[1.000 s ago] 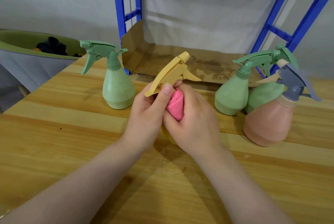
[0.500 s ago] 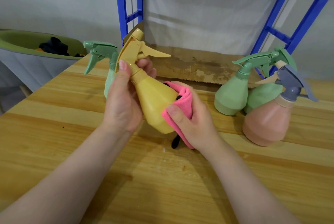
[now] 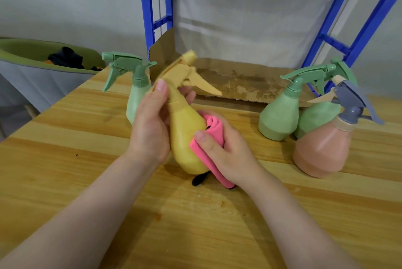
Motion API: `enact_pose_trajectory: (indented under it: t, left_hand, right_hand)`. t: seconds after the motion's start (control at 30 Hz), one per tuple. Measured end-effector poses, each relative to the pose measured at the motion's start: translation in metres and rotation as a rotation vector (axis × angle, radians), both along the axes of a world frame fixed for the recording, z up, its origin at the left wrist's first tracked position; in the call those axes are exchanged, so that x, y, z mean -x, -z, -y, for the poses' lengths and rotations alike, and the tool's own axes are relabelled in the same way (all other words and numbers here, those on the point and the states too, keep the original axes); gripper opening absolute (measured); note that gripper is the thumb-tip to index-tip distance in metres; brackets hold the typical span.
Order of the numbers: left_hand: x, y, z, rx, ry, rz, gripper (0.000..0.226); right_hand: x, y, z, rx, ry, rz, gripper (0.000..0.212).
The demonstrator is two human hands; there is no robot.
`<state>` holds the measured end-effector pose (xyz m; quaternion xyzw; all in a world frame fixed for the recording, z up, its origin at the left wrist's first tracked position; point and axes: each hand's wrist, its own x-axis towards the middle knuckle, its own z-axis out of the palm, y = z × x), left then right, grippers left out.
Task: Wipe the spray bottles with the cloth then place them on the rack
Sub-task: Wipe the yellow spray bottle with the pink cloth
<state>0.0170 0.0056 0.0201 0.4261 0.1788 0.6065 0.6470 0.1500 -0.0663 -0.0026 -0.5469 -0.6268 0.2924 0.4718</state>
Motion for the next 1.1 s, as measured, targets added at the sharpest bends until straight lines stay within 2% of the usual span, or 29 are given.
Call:
enact_pose_trajectory:
  t: [0.17,0.33,0.43,0.57,0.7,0.77,0.83,0.93,1.03,1.1]
  left_hand:
    - [-0.003,0.006,0.01,-0.185,0.168,-0.193,0.029]
    - [-0.003,0.009,0.01,-0.262,0.147,-0.306,0.036]
    - [-0.005,0.006,0.011,-0.282,0.13,-0.314,0.026]
    - [-0.008,0.007,0.012,-0.282,0.175,-0.34,0.01]
    - [-0.011,0.008,0.015,-0.414,0.162,-0.457,0.031]
    - [-0.011,0.008,0.014,-0.435,0.163,-0.454,0.032]
    - [-0.01,0.008,0.013,-0.408,0.151,-0.405,0.027]
    - [-0.009,0.008,0.013,-0.345,0.208,-0.313,0.025]
    - [-0.012,0.009,0.014,-0.327,0.26,-0.275,0.026]
    - [-0.012,0.01,0.014,-0.308,0.273,-0.259,0.028]
  right_hand:
    - [0.002,-0.004,0.001,-0.044,0.006,0.101,0.047]
    - [0.007,-0.006,0.002,-0.126,0.084,0.125,0.052]
    - [0.011,-0.007,0.003,-0.169,0.127,0.121,0.053]
    - [0.012,-0.01,0.005,-0.169,0.264,0.126,0.037]
    - [0.006,-0.014,0.004,-0.235,0.382,-0.048,0.019]
    - [0.006,-0.014,0.006,-0.265,0.368,-0.05,0.012]
    - [0.007,-0.014,0.007,-0.27,0.354,0.029,0.018]
    - [0.008,-0.011,0.006,-0.278,0.38,0.257,0.041]
    - [0.009,-0.007,0.003,-0.347,0.442,0.435,0.041]
    - [0.01,-0.005,0.002,-0.346,0.448,0.46,0.041]
